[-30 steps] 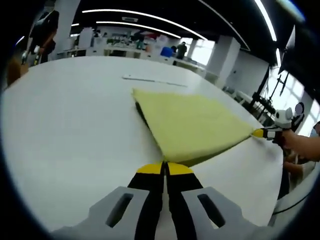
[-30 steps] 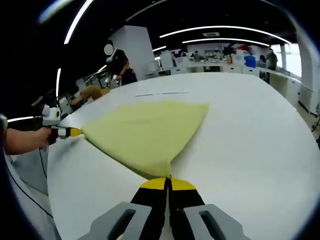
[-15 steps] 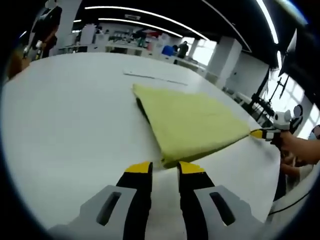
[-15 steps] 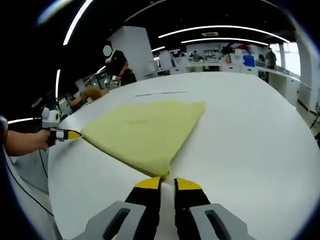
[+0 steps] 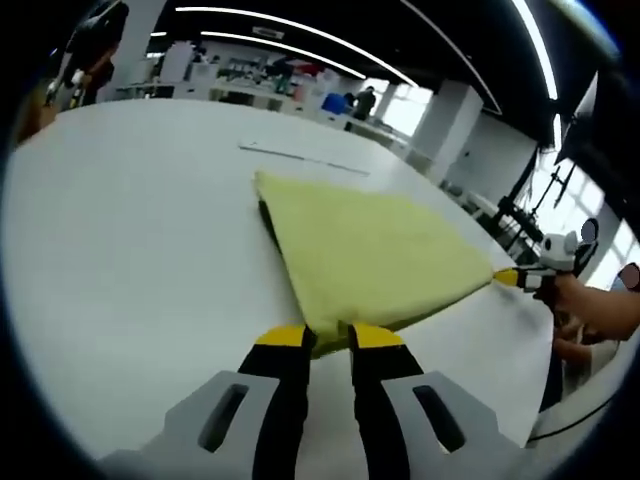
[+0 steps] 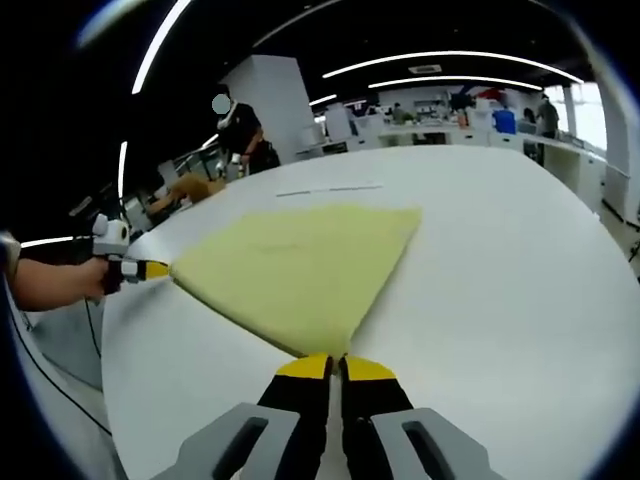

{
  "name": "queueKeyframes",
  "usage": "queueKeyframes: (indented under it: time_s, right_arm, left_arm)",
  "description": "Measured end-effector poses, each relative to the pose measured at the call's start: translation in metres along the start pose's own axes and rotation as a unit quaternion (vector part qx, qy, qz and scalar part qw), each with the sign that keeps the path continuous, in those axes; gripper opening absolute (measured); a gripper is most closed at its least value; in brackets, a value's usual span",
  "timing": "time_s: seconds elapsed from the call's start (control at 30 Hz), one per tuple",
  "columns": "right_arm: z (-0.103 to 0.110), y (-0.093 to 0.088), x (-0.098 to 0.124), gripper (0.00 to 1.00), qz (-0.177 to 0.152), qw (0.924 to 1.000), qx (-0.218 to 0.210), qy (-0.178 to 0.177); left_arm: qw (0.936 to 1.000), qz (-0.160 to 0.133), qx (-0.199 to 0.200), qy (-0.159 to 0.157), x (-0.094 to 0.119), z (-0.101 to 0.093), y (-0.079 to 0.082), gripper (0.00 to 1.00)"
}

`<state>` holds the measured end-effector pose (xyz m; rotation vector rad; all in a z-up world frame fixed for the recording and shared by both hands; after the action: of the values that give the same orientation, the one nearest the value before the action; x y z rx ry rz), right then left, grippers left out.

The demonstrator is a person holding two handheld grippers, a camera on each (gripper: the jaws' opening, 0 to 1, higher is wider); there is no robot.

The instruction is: Fold the garment on the visible template until the final outline fits inside the template.

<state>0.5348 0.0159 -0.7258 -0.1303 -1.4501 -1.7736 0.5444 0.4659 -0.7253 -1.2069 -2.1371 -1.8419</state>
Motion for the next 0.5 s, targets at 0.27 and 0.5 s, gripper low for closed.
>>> queueKeyframes:
  time_s: [0.27, 0.5]
  right_arm:
    - [-0.001, -0.003, 0.008, 0.00, 0.004, 1.0000, 0.002, -0.004]
    - [0.000, -0.008, 0.012, 0.01, -0.003, 1.0000, -0.001, -0.008]
  left_arm:
    - [0.9999, 0.002, 0.007, -0.010, 0.005, -0.001, -0.006, 0.03]
    - [0.9995, 0.017, -0.022, -0.011, 0.006, -0.008, -0.008, 0.16]
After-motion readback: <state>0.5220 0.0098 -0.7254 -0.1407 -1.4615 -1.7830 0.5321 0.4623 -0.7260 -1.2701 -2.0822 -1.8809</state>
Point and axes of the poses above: the point that each gripper's makers call its tool centre point, and the gripper's own axes: x roughly backward along the fingers, z roughly to its left, y roughly out of its top, the point moved 10 cm from there along x, roughly backward along the fingers, and after that the axes turned 6 degrees about -x, right-handed, at the moved point
